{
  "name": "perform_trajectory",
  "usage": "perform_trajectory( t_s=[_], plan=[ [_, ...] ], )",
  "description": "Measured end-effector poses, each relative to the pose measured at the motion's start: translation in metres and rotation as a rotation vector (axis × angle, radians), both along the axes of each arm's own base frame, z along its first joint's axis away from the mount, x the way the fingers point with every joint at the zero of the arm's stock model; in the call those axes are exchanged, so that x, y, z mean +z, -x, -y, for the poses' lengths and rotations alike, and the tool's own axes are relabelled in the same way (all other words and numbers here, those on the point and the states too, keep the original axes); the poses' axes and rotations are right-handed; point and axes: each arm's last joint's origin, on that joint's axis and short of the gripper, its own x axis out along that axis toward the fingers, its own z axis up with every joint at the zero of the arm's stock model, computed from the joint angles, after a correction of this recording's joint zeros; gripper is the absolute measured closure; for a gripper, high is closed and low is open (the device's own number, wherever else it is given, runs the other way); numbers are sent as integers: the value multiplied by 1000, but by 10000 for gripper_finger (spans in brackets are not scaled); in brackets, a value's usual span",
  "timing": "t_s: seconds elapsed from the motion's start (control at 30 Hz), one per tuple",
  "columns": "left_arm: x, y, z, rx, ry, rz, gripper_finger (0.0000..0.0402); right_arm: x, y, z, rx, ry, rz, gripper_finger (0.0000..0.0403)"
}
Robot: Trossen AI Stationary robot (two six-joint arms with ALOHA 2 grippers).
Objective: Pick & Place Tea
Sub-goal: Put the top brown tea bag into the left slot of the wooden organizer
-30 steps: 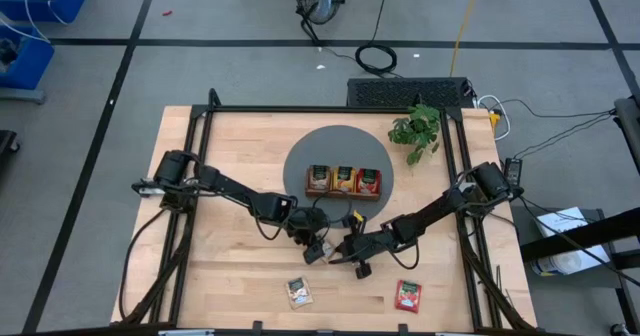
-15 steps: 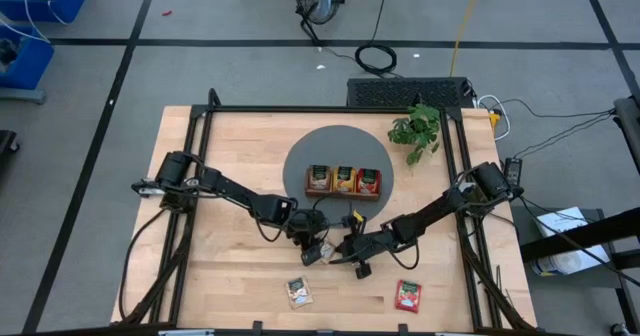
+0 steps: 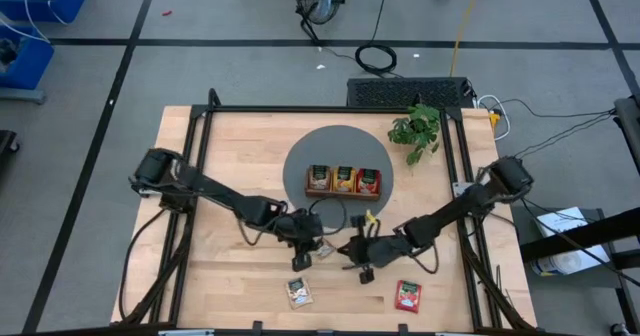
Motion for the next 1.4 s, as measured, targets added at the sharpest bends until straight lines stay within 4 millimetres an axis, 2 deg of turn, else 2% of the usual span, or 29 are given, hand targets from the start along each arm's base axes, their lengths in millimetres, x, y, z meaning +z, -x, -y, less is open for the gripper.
perform_trajectory(
  t_s=[0.13,0.23,0.43,0.63,0.8,0.9,1.07,1.4],
  plan=[
    [26,10,15,-33,-105,85,394,25,11,-14,53,2,83,403],
    [37,13,27,-60,-176,130,397,39,14,-18,79,-14,156,403],
    [46,15,52,-74,-396,176,398,53,11,-20,87,-71,272,378],
    [48,22,64,-33,-518,218,398,56,5,-11,12,-160,293,305],
    [47,23,71,-34,-524,236,398,58,-2,2,-63,-246,307,245],
    [43,23,73,-65,-548,229,398,58,-6,9,-41,-311,292,221],
    [34,17,73,-79,-568,232,398,57,-13,21,-17,-439,249,207],
    [28,10,68,-59,-567,232,396,46,-18,31,-33,-506,160,219]
  ],
)
